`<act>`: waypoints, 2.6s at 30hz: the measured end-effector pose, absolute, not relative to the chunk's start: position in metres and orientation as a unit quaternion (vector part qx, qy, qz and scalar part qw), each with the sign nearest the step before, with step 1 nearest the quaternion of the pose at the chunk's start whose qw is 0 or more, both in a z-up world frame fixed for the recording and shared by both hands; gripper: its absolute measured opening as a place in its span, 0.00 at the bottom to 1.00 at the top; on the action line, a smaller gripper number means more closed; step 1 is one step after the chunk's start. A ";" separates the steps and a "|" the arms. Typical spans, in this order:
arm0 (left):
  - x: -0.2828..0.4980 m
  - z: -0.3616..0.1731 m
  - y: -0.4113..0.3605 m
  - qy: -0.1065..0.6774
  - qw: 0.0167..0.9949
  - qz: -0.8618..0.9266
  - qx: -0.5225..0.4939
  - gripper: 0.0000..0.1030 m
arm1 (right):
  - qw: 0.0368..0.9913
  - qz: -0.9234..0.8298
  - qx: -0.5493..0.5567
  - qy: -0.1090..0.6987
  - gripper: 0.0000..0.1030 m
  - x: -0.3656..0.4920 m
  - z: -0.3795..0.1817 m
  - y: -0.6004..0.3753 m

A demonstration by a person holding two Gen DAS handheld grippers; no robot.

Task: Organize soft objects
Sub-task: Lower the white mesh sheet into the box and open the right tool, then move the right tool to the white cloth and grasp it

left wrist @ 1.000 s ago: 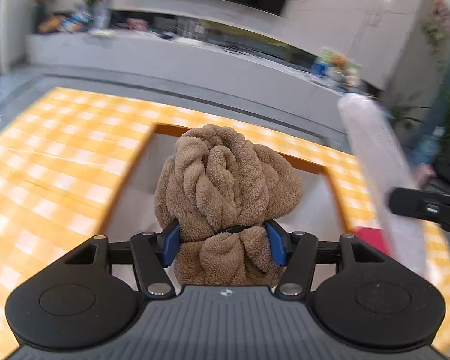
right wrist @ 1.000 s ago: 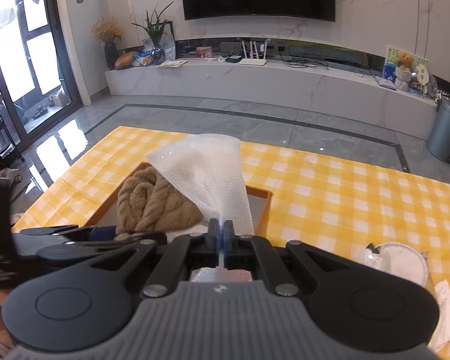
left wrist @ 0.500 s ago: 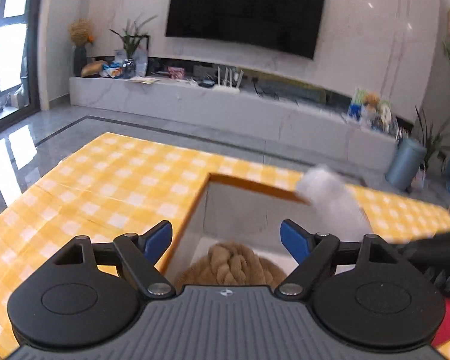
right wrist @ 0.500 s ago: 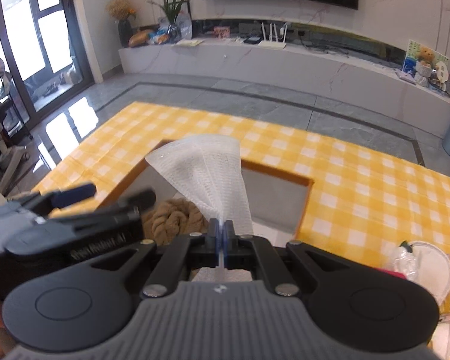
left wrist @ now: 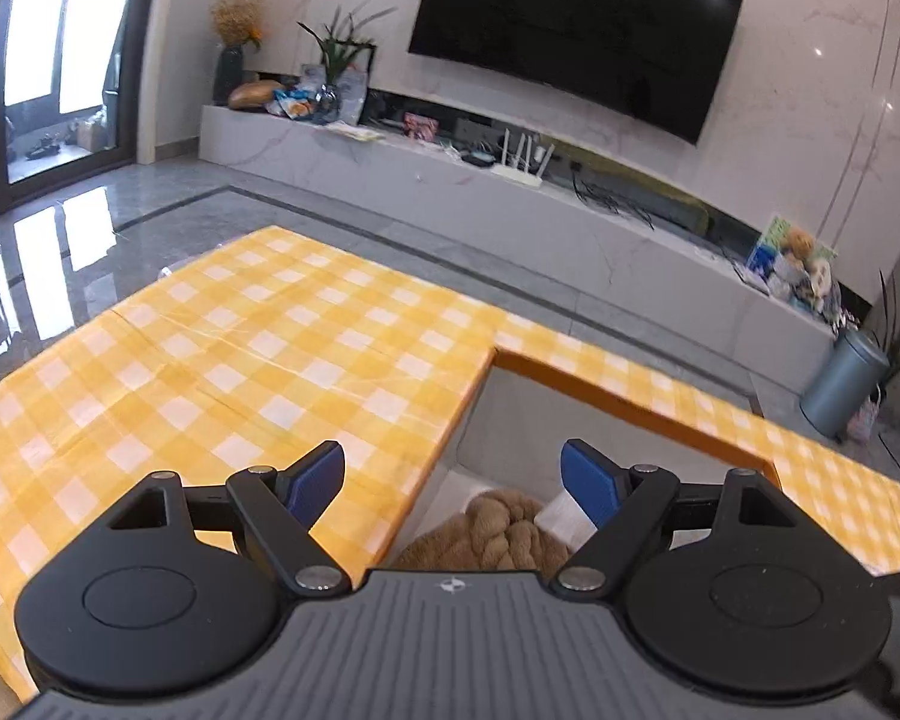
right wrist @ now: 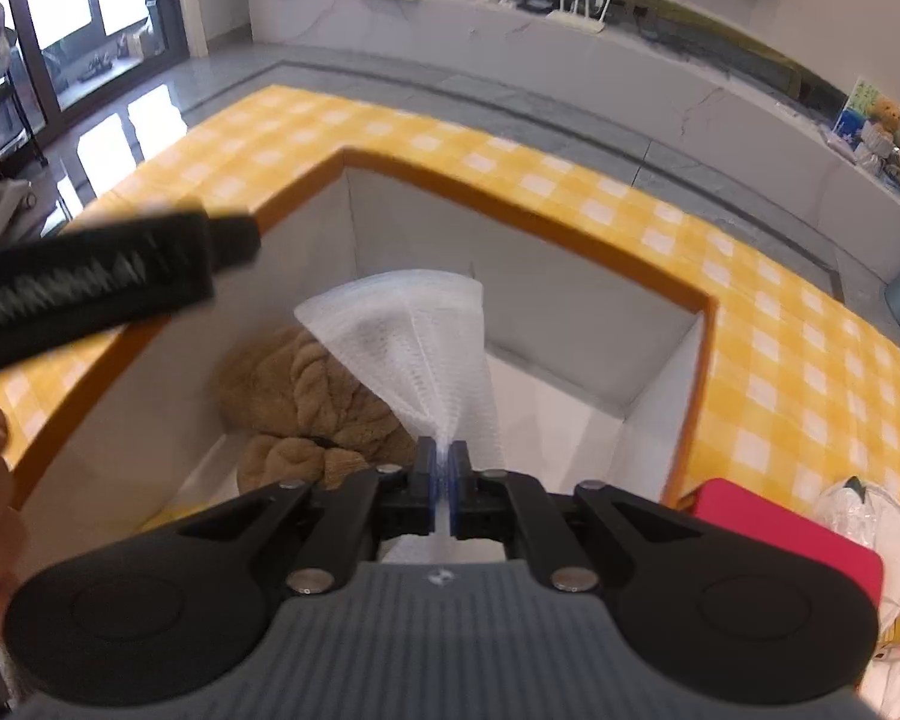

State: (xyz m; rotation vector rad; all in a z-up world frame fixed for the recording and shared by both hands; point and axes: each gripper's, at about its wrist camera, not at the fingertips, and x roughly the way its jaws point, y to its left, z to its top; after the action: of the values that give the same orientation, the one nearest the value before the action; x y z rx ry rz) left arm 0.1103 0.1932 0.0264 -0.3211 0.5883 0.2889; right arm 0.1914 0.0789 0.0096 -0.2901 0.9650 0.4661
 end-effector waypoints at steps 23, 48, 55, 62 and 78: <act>0.092 0.050 0.186 0.246 0.948 0.157 -0.131 0.93 | 0.877 0.276 -0.144 0.367 0.95 0.148 0.077 0.062; 0.082 0.067 0.058 0.240 0.966 0.013 -0.100 0.94 | 0.917 0.163 -0.111 0.346 0.97 0.122 0.106 -0.086; 0.076 0.060 0.010 0.247 0.964 -0.055 -0.076 0.94 | 0.930 0.102 -0.115 0.333 0.97 0.107 0.111 -0.151; 0.072 0.050 -0.020 0.263 0.957 -0.112 -0.056 0.94 | 0.942 0.049 -0.079 0.322 0.97 0.105 0.111 -0.211; 0.076 0.022 -0.049 0.300 0.946 -0.123 -0.023 0.94 | 0.901 -0.004 -0.004 0.434 0.97 0.150 -0.012 -0.303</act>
State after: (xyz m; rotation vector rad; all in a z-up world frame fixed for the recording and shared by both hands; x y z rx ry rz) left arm 0.0762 -0.0486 0.0215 -0.0478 0.6104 -0.2498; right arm 0.1499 -0.3028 -0.0121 -0.0072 0.8968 -0.0089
